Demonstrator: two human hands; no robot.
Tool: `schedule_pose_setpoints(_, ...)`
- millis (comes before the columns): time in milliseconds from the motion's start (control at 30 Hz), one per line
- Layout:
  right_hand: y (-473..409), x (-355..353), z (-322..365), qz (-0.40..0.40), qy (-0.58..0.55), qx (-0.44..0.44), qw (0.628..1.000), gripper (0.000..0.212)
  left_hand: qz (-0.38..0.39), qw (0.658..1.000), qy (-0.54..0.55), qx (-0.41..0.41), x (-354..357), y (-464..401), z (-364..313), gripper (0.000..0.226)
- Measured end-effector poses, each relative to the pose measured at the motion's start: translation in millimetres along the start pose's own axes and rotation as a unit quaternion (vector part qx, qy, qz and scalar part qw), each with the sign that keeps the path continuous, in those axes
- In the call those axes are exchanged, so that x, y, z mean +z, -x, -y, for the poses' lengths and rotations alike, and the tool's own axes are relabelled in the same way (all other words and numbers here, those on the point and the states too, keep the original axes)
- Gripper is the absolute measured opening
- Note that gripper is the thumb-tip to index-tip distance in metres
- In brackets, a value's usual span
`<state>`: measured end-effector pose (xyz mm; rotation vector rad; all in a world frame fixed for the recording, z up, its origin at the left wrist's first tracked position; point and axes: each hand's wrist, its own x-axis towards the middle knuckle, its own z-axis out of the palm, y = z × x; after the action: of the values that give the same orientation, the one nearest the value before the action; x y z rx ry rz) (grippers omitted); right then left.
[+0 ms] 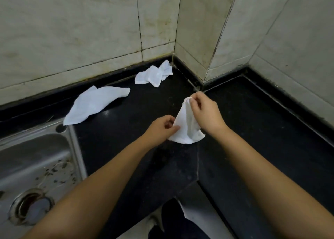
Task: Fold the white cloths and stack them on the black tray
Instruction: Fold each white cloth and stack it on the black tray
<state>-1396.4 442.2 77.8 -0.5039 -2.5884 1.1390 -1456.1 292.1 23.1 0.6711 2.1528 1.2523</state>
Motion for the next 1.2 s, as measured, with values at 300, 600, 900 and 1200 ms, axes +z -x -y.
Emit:
schedule_pose_setpoints(300,-24.0,-57.7,10.0,0.189,0.126,0.031,0.973,0.010,-0.171,0.985,-0.034,0.004,-74.8,17.2,-2.3,0.018)
schedule_pose_setpoints(600,-44.6,-46.4,24.3,0.033,-0.071,0.024,0.997,0.008,-0.261,0.959,0.100,0.050,-120.1,14.1,-20.3,0.013)
schedule_pose_setpoints(900,21.2,-19.2,-60.3,0.153,-0.176,0.115,0.966,0.008,-0.053,0.971,0.213,-0.098,-66.0,63.7,52.1,0.012)
schedule_pose_setpoints(1200,49.3,3.8,-107.7,0.317,-0.069,0.252,0.912,0.012,0.067,0.960,0.071,-0.264,-28.5,73.6,102.1,0.025)
